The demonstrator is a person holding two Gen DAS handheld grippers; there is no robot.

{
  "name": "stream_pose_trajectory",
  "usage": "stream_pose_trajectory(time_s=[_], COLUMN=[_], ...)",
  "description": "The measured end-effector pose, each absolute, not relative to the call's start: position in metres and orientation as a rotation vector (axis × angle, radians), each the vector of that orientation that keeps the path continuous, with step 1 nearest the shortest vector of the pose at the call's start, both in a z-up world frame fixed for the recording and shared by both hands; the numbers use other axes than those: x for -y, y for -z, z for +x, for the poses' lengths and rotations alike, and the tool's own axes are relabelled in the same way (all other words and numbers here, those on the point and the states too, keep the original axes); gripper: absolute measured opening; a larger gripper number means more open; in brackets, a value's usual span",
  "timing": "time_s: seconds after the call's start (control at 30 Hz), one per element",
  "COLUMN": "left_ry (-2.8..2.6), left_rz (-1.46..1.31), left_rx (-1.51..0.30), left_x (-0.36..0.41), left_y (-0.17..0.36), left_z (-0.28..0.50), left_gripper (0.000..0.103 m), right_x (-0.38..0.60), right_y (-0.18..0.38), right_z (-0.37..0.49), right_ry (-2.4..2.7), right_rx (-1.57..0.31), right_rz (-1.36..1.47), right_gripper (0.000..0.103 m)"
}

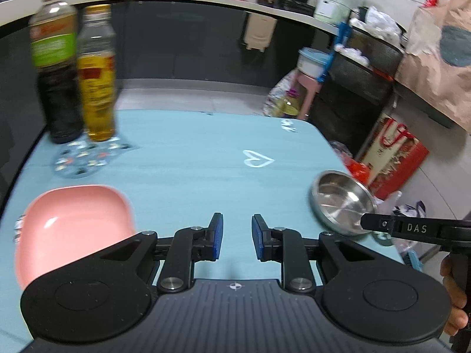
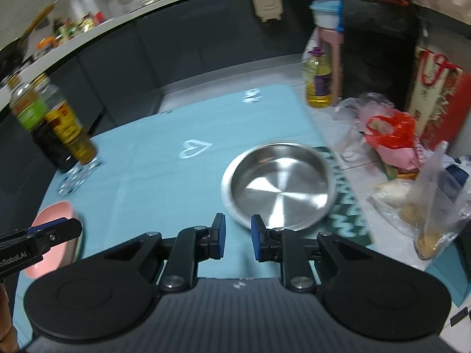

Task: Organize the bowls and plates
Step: 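Open both tools and move them to the steel bowl, then grip the steel bowl rim with both tools and lift it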

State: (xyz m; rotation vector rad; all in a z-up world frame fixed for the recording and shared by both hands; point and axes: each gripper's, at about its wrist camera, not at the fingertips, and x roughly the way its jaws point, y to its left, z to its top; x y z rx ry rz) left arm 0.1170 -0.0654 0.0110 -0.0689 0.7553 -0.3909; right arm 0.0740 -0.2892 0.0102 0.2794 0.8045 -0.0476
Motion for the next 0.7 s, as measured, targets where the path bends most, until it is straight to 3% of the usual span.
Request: stream_pose_trajectory(time_s=[0.27,0.43,0.7], left_ry=[0.438,0.469,0.487], left_rz=[-0.029,-0.017,-0.013], left_rx=[-0.774,-0.795,-0.844], left_x=[0.119,0.149,0.183], left_y=[-0.007,-0.002,0.010], left_z=[0.120,0.127,0.147], left_gripper=[0.020,0.023,0.023], right_x=[0.327,0.345,0.358], right_y=[0.000,0.004,0.011], right_z=[0.072,0.073,0.076], right_ry=[0.084,0.105,0.121], right_rx=[-0.793,-0.781,-0.777], right_rz=[0.332,0.386,0.414], right_gripper=[0.004,0.015,0.015])
